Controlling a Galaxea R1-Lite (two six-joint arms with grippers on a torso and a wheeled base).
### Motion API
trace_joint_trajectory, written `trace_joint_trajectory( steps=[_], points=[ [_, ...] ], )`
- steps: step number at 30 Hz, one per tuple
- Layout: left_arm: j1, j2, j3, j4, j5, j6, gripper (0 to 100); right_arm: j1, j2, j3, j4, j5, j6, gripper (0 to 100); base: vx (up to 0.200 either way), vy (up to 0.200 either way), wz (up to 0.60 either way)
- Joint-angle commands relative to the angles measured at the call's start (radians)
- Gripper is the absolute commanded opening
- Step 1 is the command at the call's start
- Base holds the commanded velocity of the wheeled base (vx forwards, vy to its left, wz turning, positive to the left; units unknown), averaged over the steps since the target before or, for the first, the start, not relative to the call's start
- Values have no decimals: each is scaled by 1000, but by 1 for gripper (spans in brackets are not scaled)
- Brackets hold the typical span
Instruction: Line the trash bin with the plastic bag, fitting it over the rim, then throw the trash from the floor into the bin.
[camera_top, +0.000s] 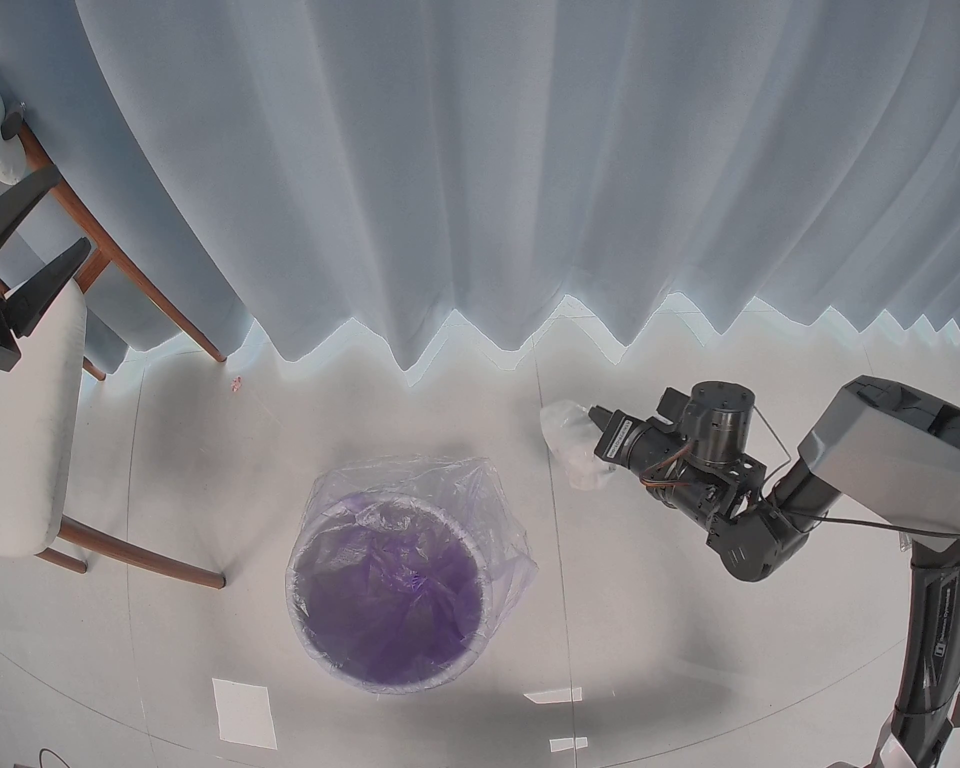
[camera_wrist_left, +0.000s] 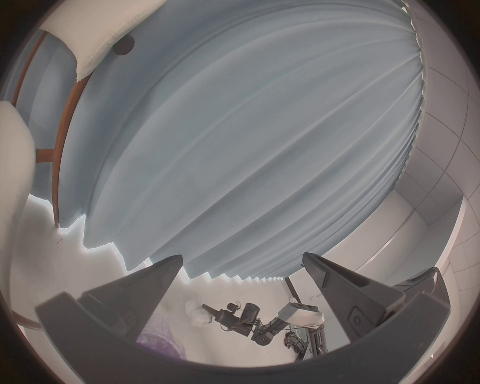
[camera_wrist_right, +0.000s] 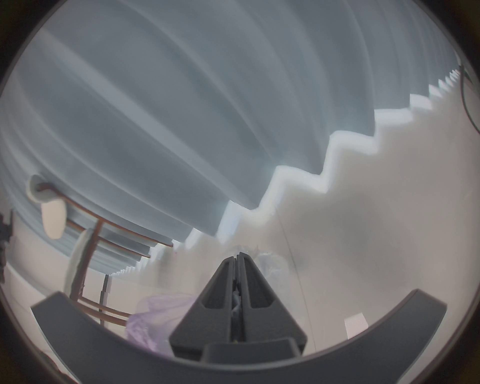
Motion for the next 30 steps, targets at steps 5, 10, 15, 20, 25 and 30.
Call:
trace_joint_trajectory(
  steps=[5,10,15,20,25,30],
  points=[
    [-28,-5,7,-2,0,0,100,161,-108,247,-437,19,-204,0,0,0,0],
    [-37,-5,7,-3,0,0,100,289,-90,244,-437,19,-215,0,0,0,0],
    [-40,-5,4,-3,0,-5,100,399,-10,229,-437,15,-241,0,0,0,0],
    [-65,-5,10,-2,0,-4,100,454,71,181,-437,15,-297,0,0,0,0],
    [-71,-4,18,-6,-5,0,100,491,154,140,-437,13,-303,0,0,0,0],
    [-71,-4,18,-6,-7,-2,100,497,198,95,-437,8,-316,0,0,0,0]
  ],
)
